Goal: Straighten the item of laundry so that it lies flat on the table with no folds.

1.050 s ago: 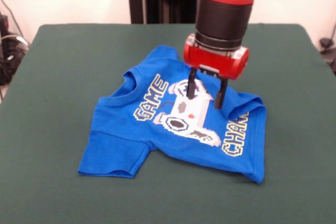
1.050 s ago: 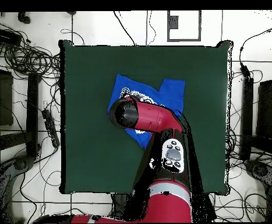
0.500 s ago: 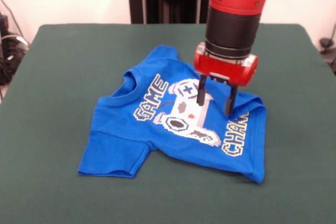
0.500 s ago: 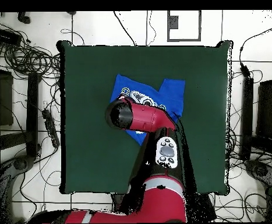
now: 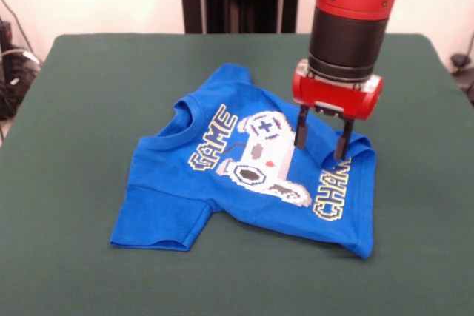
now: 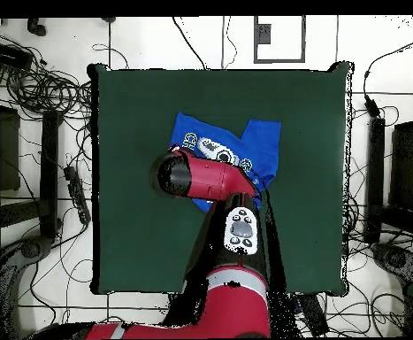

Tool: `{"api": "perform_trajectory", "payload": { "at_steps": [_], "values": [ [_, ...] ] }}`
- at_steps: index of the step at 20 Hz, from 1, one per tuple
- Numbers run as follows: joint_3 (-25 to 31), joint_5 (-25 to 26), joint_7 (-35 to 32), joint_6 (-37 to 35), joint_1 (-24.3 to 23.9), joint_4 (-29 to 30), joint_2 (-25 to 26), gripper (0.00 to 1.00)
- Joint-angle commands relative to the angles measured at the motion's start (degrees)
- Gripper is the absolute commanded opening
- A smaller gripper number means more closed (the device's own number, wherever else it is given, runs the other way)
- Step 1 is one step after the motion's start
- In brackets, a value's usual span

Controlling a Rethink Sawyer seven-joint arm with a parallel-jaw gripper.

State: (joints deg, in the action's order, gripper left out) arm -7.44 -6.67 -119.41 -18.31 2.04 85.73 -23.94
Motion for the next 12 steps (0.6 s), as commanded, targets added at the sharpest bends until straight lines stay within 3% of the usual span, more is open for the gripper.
{"api": "perform_trajectory", "payload": {
  "at_steps": [1,12],
  "values": [
    [5.4,-3.9,-11.7,1.1,1.4,2.3,2.4,1.00],
    [5.5,-4.1,-10.3,1.7,0.8,1.8,4.7,1.00]
  ]
}}
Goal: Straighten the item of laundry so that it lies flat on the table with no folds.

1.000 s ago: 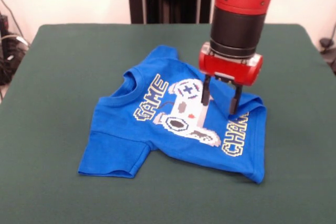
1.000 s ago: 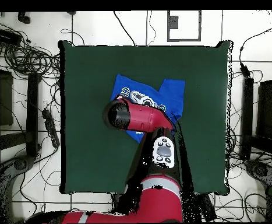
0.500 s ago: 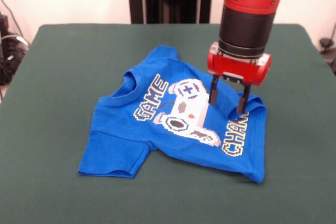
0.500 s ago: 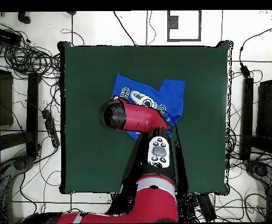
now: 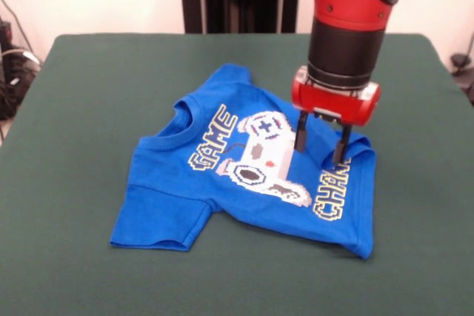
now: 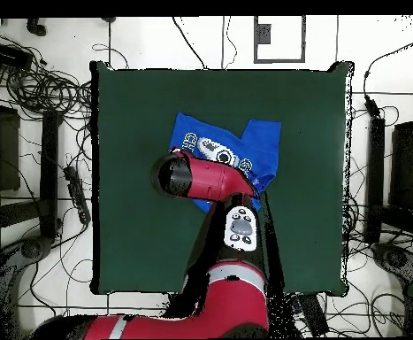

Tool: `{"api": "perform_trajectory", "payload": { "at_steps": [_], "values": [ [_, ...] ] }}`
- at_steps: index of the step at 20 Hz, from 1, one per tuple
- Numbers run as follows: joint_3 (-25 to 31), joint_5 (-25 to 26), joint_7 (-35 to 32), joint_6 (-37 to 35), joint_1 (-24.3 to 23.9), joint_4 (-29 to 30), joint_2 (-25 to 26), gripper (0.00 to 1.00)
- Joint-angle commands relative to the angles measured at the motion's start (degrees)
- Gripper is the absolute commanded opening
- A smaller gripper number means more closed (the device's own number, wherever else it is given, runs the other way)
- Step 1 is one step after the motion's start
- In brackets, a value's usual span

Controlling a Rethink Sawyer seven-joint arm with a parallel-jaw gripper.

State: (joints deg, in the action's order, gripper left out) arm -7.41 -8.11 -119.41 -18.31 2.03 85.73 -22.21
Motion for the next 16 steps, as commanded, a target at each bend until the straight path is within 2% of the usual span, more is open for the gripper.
{"api": "perform_trajectory", "payload": {
  "at_steps": [1,8,13,16],
  "values": [
    [6.3,-2.7,-10.0,2.0,0.3,2.1,3.3,1.00],
    [5.9,-2.9,-12.1,6.4,1.4,3.9,4.2,1.00],
    [7.3,-3.0,-11.3,6.6,0.3,4.8,4.2,1.00],
    [6.1,-3.7,-12.5,6.0,1.5,5.2,3.7,1.00]
  ]
}}
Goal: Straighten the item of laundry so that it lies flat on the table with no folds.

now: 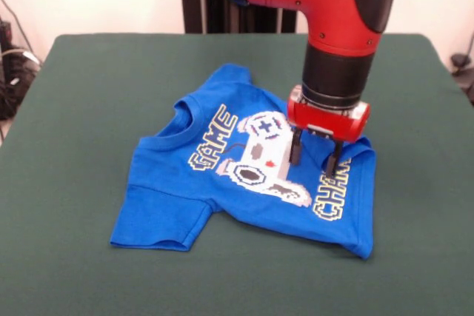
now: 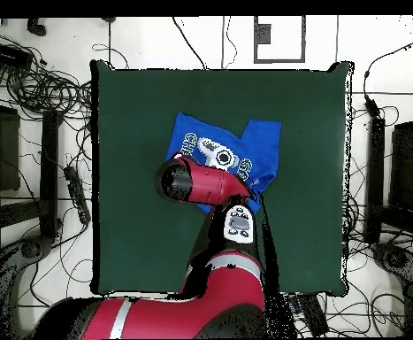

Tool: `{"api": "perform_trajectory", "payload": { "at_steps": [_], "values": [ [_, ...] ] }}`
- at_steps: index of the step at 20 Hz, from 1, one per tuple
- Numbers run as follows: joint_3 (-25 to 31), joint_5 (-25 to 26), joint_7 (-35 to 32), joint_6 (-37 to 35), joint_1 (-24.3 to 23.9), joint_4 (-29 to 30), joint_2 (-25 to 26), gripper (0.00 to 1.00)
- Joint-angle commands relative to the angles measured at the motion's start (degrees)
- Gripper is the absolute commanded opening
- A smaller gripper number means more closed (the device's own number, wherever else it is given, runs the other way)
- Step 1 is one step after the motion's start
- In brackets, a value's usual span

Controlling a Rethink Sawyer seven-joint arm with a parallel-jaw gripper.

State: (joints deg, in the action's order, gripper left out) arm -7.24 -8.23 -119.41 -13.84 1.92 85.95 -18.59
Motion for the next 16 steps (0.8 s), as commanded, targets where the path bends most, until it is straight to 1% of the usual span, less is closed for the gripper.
{"api": "perform_trajectory", "payload": {
  "at_steps": [1,6,9,11,16],
  "values": [
    [5.9,-3.8,-12.7,1.5,1.8,5.0,0.1,1.00],
    [5.5,-5.2,-13.9,1.4,2.8,5.5,-0.1,1.00],
    [4.7,-6.5,-15.5,1.3,4.3,6.6,-0.7,1.00],
    [4.7,-7.1,-15.7,1.2,4.6,7.4,-1.1,1.00],
    [2.8,-8.6,-16.6,2.2,6.5,9.2,-1.8,1.00]
  ]
}}
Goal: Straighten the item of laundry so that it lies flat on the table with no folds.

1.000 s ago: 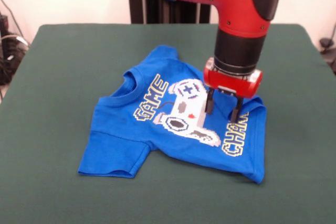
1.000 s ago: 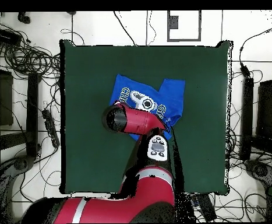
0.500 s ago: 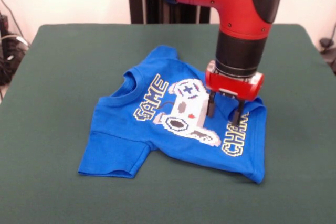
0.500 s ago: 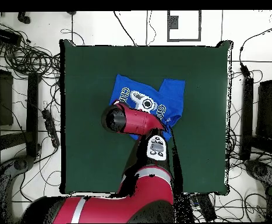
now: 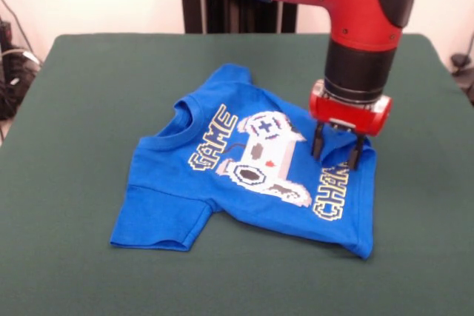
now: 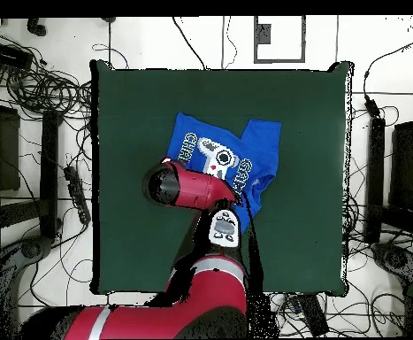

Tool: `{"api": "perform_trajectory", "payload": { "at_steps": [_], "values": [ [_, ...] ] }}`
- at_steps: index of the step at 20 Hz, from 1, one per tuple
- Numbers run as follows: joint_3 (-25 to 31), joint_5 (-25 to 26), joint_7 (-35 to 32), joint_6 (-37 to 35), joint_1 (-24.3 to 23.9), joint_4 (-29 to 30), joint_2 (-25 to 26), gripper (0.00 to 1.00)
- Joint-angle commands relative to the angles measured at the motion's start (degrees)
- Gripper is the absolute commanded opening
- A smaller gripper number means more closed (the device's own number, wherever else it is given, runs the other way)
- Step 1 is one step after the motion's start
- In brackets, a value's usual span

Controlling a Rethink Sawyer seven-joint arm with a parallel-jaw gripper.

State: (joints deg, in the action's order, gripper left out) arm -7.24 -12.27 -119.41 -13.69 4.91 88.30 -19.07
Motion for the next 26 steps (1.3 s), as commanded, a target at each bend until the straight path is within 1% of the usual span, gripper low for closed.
{"api": "perform_trajectory", "payload": {
  "at_steps": [1,9,10,11,12,18,24,26],
  "values": [
    [3.0,-4.6,-16.1,2.5,3.3,6.9,-1.1,1.00],
    [4.1,-5.7,-14.7,4.6,2.4,7.1,0.0,1.00],
    [2.4,-5.9,-15.0,4.8,3.6,6.4,0.3,1.00],
    [-1.3,-6.7,-16.4,4.7,6.3,5.4,0.9,1.00],
    [-1.8,-7.5,-16.2,4.3,6.6,5.6,0.9,0.00],
    [-1.9,-8.3,-15.5,4.8,6.6,5.6,1.1,0.00],
    [-0.1,-8.6,-14.2,4.8,5.2,6.1,0.7,0.00],
    [-1.0,-9.0,-14.6,4.4,5.9,5.8,0.9,0.00]
  ]
}}
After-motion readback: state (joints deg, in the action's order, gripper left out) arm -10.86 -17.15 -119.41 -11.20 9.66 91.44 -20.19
